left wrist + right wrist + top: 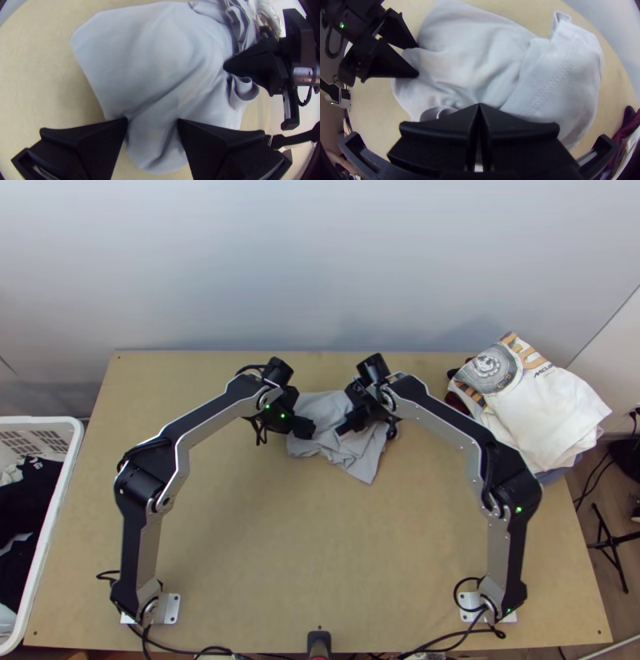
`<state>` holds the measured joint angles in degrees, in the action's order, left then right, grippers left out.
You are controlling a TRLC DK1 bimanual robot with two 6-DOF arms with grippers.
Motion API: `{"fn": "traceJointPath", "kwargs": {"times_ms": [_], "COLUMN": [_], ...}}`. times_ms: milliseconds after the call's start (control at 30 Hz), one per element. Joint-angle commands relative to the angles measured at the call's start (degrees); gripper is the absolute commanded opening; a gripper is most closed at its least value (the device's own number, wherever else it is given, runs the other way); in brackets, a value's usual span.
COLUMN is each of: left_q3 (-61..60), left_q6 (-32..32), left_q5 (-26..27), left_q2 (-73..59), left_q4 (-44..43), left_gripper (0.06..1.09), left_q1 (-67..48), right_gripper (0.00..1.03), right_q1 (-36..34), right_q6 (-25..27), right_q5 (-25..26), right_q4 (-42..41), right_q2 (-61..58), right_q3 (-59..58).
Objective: Fold the t-shirt
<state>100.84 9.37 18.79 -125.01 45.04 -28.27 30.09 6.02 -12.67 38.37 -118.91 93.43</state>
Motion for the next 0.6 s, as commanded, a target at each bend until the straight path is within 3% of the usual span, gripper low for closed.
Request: {"fn": "traceJointPath", "kwargs": {"times_ms": [0,300,567], "left_q3": [0.5,0.59,0.59], "left_q6": [-0.58,-0.58,-0.58], "left_q5": [-1.03,-1.47,-1.47], "left_q2": [-1.29,-1.82,-2.08], "left_q4": [0.32,0.32,0.32], "left_gripper": [0.81,0.81,0.81], "left_q1": [-0.12,-0.12,-0.03], "right_gripper": [0.03,0.03,0.03], "right_q1": [-3.28,-12.24,-21.82], "right_q6": [3.03,6.99,10.68], "right_q5": [0.19,0.27,0.19], "right_q4": [0.04,0.13,0.48], "right_q2": [5.62,18.81,25.48], "right_q3": [-9.4,-22.59,-27.42]}}
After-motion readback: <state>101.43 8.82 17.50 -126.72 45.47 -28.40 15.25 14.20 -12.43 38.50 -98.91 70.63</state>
